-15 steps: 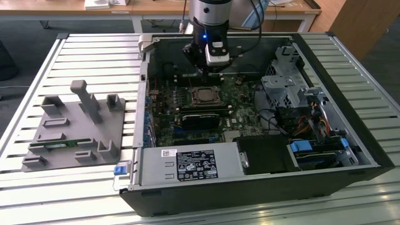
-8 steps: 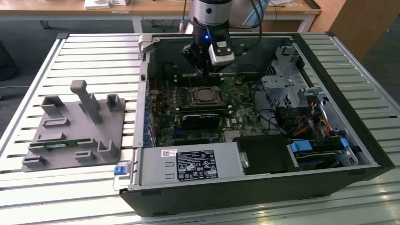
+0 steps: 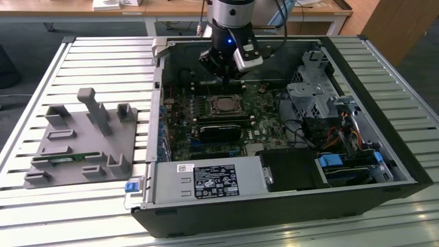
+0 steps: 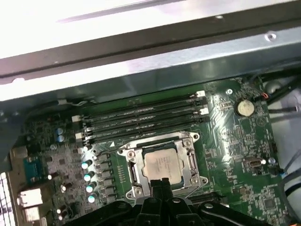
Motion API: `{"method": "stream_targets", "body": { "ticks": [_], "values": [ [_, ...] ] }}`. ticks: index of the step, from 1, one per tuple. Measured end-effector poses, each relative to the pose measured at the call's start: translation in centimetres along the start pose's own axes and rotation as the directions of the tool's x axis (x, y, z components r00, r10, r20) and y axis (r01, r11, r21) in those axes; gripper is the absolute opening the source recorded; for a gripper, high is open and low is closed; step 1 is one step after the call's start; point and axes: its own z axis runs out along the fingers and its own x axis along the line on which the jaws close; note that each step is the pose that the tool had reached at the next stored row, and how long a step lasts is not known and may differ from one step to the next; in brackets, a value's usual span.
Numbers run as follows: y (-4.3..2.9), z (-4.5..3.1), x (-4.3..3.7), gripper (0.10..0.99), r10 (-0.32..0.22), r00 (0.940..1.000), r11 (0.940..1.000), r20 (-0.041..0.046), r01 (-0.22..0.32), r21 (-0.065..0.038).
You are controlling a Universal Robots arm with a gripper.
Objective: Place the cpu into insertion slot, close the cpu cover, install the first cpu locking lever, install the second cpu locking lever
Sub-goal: 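Install the first cpu locking lever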
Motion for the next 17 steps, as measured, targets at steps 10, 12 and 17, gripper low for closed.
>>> {"method": "stream_targets", "body": {
  "ticks": [10,12,17],
  "values": [
    [0.00,0.01,0.00,0.106,-0.182,0.9833,0.9833,-0.0058,0.182,0.000],
    [0.00,0.01,0.00,0.106,-0.217,0.9761,0.9761,-0.0070,0.217,0.000],
    [-0.05,0.02,0.22,0.106,-0.256,0.9667,0.9667,-0.0081,0.256,-0.001]
  ]
}}
